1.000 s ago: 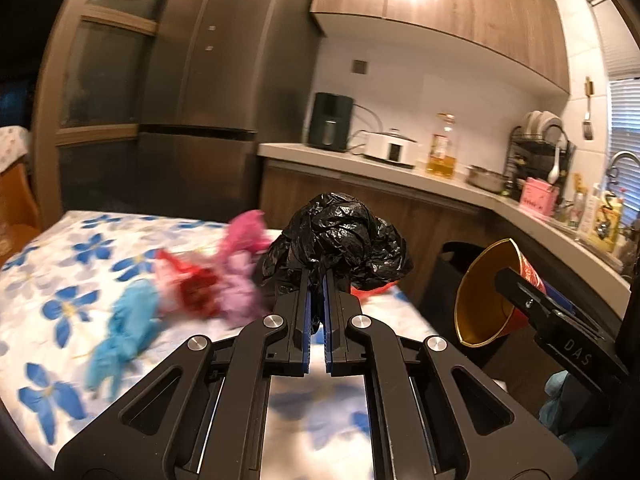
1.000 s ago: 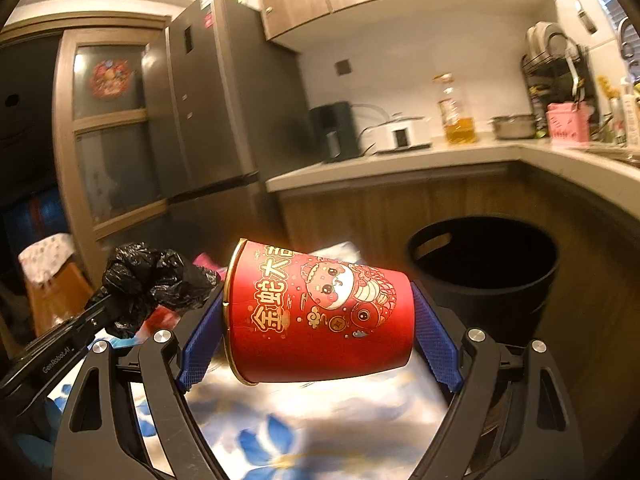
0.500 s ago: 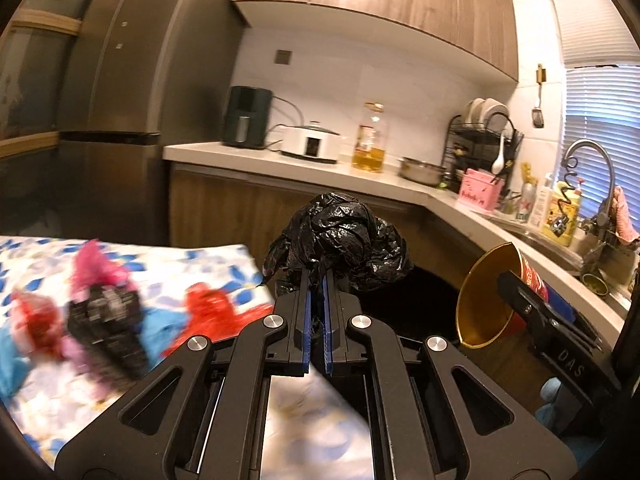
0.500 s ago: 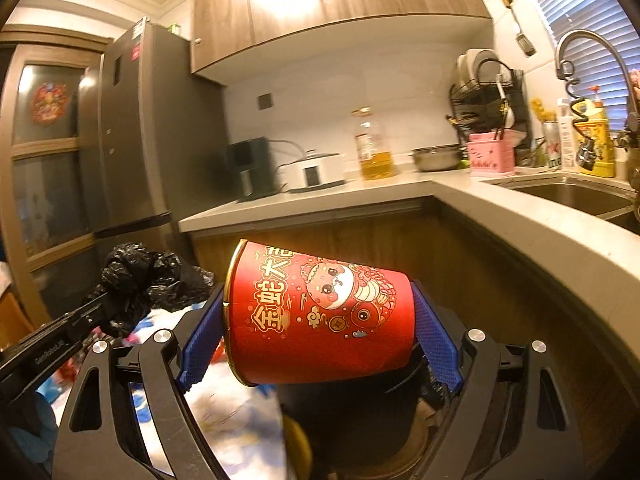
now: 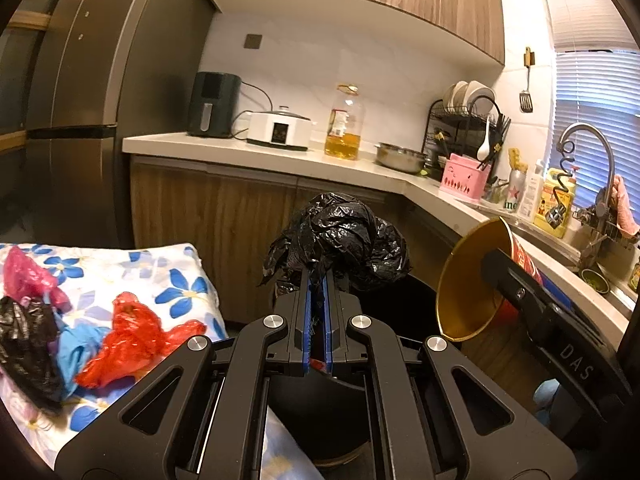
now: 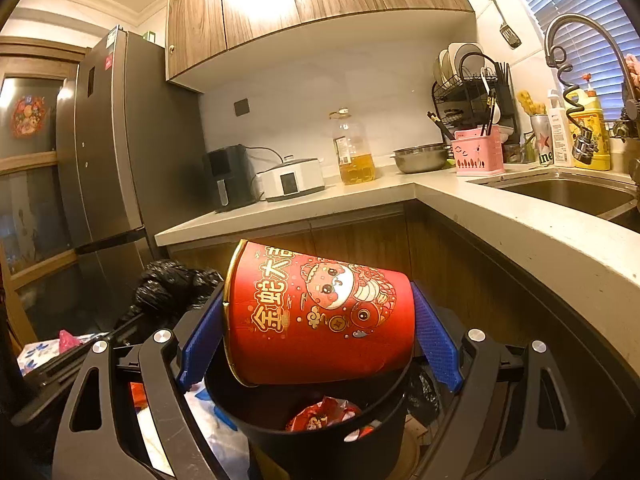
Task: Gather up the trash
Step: 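Carry the black bag and red cup over the bin and release both, then move both tools back over the table toward the remaining bags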
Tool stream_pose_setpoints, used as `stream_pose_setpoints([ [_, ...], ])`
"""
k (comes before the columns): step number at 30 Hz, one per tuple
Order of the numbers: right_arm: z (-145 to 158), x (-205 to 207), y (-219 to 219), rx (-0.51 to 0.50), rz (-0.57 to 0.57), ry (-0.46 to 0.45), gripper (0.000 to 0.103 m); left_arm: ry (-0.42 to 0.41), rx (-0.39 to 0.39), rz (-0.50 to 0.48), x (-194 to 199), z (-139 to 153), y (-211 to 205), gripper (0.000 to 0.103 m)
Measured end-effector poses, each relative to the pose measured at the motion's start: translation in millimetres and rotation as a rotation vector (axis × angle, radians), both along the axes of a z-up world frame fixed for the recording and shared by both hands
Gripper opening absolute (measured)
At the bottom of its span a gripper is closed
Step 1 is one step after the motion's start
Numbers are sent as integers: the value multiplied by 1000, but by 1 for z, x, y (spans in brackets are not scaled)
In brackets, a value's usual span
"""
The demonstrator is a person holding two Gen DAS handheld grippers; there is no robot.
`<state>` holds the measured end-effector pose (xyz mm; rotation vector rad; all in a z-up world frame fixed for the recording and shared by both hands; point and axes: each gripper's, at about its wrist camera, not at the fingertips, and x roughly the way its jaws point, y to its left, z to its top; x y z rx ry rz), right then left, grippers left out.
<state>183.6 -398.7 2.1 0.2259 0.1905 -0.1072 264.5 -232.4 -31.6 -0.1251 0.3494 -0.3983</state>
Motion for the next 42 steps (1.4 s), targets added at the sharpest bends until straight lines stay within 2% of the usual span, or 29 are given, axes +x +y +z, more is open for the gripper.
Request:
stream_pose_setpoints([
  [9, -11, 22, -2, -3, 18, 25, 83, 39, -8, -12, 23, -17, -10, 4],
  [23, -15, 38, -6, -7, 38, 32, 83, 59, -13, -59, 38, -30, -23, 4],
  [27, -19, 41, -7, 1, 44, 33, 83, 62, 10, -75, 39, -34, -29, 5],
  [30, -20, 43, -8, 7, 52, 40, 87, 85, 34, -74, 43, -39, -32, 19],
  [32, -20, 43, -10, 14, 49, 40, 87, 100, 35, -76, 44, -42, -31, 44],
  [42, -20, 25, -16, 41, 28, 58, 92, 118, 35, -1, 34, -46, -8, 75],
])
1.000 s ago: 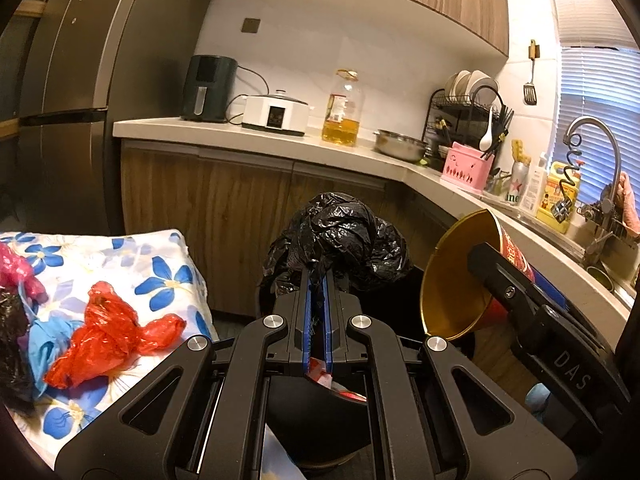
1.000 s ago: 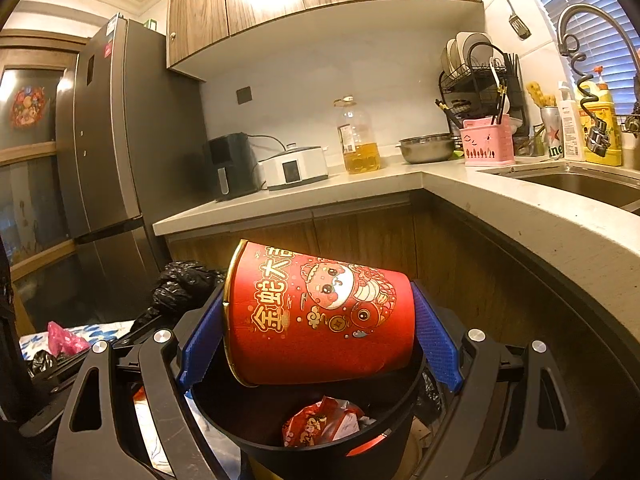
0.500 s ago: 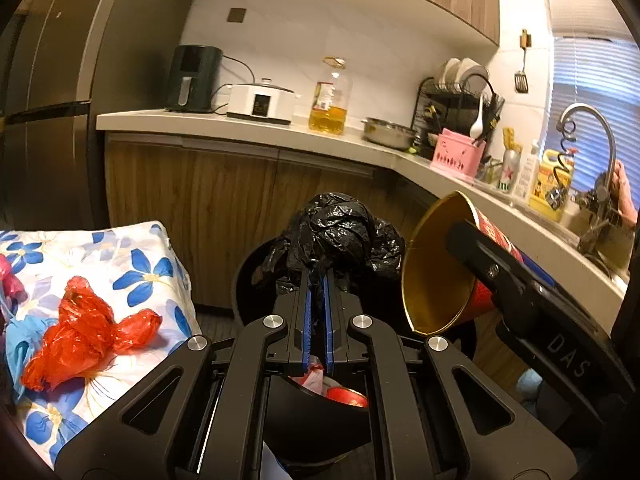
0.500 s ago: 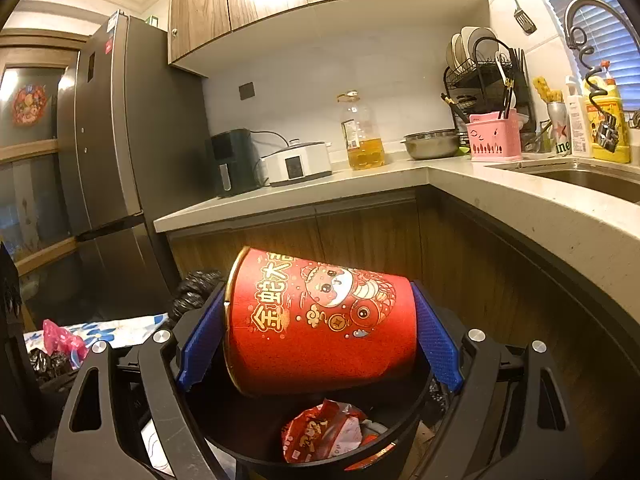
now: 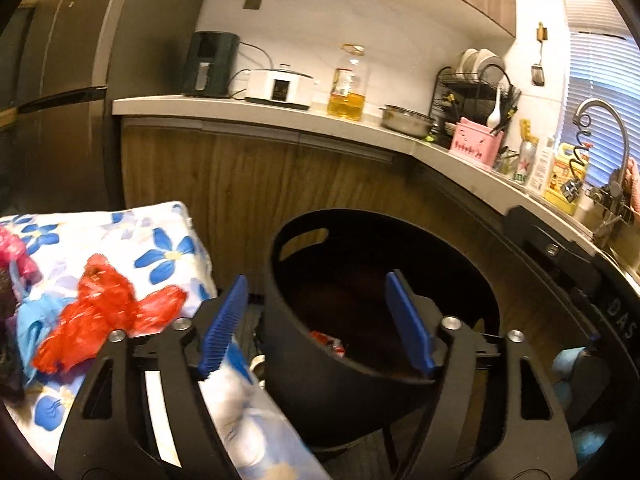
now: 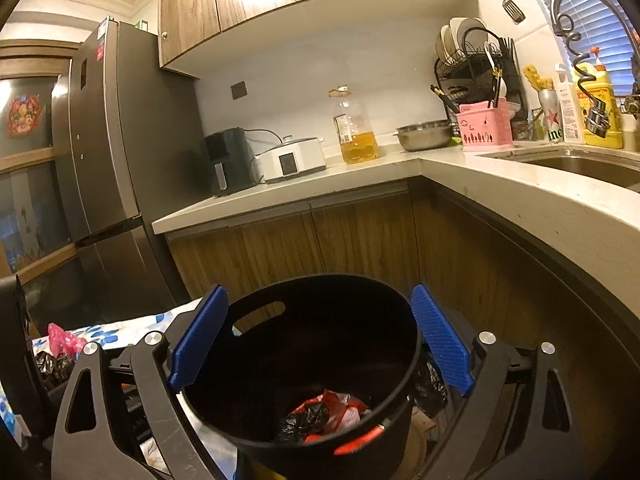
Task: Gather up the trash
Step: 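Move both tools back over the table toward the remaining bags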
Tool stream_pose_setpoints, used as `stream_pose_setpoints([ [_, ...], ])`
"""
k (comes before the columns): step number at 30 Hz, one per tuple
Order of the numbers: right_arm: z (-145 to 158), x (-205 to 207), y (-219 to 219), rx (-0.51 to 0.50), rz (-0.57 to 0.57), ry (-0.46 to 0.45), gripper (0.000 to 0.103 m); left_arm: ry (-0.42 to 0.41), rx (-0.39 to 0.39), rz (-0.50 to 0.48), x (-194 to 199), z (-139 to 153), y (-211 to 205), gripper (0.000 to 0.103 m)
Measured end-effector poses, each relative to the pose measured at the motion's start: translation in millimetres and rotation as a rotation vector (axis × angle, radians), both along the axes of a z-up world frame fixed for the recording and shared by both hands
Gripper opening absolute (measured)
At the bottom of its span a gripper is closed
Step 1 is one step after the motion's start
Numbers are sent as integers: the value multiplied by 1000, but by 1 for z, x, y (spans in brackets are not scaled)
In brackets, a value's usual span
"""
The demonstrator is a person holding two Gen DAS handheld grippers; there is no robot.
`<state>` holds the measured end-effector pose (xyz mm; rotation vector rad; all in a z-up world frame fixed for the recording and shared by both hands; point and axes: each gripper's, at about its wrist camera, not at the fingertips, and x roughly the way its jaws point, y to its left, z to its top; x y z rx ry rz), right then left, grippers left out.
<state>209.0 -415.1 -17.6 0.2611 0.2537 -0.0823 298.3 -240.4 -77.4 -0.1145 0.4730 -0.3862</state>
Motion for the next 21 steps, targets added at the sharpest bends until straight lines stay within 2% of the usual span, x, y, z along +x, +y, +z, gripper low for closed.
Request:
stream_pose_setpoints([
  [8, -2, -27, 13, 14, 18, 20, 95, -17, 34, 105, -34, 4, 32, 90],
  [21, 6, -69, 49, -5, 47, -13, 95, -80, 53, 225, -99, 17, 91, 91],
])
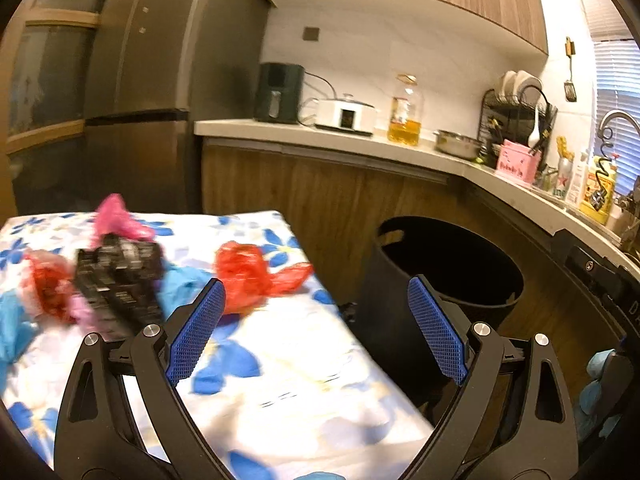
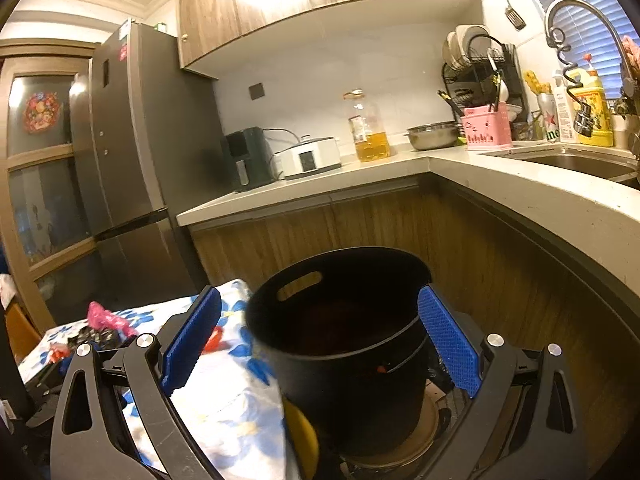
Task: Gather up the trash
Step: 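Move both tools back over the table toward the remaining bags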
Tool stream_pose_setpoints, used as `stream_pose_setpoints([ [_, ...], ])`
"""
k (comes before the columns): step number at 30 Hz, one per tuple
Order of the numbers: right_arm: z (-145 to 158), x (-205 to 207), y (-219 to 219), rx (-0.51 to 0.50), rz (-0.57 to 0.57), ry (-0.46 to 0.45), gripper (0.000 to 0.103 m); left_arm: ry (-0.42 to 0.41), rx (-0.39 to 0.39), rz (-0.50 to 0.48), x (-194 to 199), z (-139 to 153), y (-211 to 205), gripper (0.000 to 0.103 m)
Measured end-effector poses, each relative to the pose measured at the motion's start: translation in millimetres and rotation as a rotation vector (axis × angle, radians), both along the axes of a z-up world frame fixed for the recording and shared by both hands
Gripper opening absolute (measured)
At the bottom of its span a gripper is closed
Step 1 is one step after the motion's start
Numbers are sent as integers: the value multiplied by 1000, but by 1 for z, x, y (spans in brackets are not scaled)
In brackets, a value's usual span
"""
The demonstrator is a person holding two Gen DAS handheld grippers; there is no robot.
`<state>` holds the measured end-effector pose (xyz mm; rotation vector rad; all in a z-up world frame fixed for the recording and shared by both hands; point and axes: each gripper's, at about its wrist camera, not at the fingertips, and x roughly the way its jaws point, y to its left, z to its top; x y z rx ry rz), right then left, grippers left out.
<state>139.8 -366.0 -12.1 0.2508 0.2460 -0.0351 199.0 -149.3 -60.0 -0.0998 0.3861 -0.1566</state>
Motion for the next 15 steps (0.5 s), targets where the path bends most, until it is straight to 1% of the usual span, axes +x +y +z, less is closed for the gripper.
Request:
stream_pose_setpoints([
  [6, -1, -13, 30, 3, 55, -5, 95, -2, -18, 72, -26, 1, 38, 91],
  [11, -3, -18, 55, -6, 106, 6, 95, 0, -11, 131, -43, -2, 68, 91],
  [15, -4, -20, 79, -16, 150, 6, 95, -3, -2, 200, -55, -5, 99, 91],
])
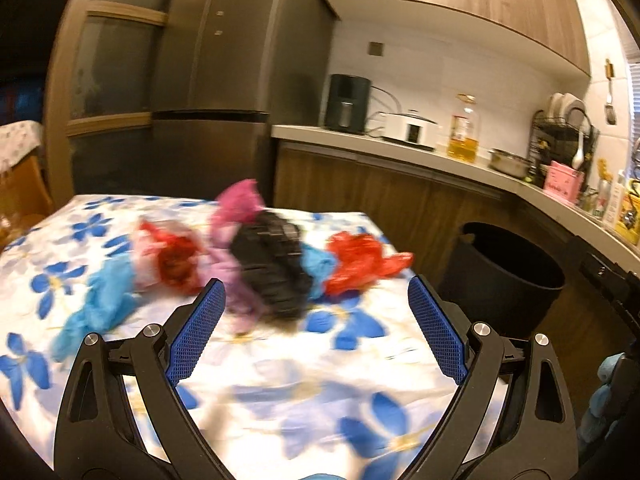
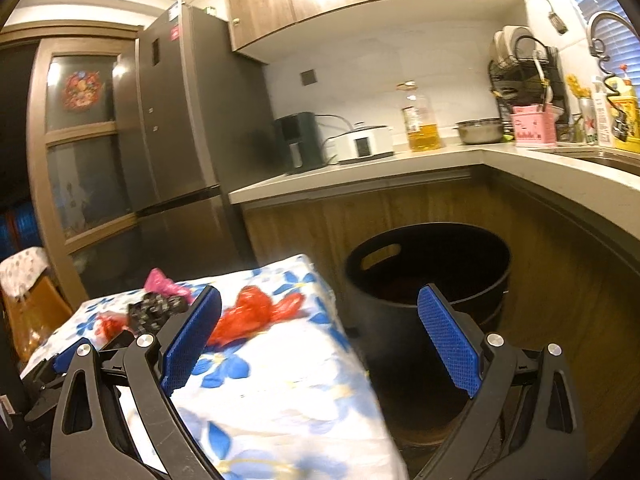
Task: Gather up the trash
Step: 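Move both tools back over the table toward the remaining bags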
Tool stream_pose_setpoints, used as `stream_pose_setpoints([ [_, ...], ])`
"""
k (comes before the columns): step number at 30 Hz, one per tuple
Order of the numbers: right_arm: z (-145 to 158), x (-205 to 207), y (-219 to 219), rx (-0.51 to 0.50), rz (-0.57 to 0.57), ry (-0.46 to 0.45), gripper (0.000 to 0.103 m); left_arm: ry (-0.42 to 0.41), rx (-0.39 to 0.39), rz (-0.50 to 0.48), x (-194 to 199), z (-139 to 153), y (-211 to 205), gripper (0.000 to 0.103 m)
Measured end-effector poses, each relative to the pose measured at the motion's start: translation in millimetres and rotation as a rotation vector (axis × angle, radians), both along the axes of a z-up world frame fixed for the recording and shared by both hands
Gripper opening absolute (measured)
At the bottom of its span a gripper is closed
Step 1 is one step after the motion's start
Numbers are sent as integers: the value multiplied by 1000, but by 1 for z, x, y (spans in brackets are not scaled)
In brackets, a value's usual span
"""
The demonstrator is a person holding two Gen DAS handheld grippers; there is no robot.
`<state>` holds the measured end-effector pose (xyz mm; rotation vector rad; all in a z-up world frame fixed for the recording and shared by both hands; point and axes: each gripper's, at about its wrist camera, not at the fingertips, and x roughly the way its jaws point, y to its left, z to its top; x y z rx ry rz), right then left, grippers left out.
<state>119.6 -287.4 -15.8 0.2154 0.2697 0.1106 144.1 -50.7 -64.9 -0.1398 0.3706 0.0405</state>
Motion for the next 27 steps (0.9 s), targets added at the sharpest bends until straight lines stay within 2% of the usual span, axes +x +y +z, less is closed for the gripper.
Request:
stream_pose_setpoints([
  [10, -12, 12, 65, -18, 140, 24, 93, 5, -2, 199, -22, -8, 80, 91],
  [21, -29, 48, 142, -70, 288, 75, 90, 28, -7, 296, -30, -16, 124, 91],
  [23, -32, 59, 156, -77, 312, 91, 84, 33, -7, 307, -31, -18, 131, 91],
  [27, -40, 72, 176, -97, 342, 111, 82, 33, -9, 326, -32, -19, 141, 91],
])
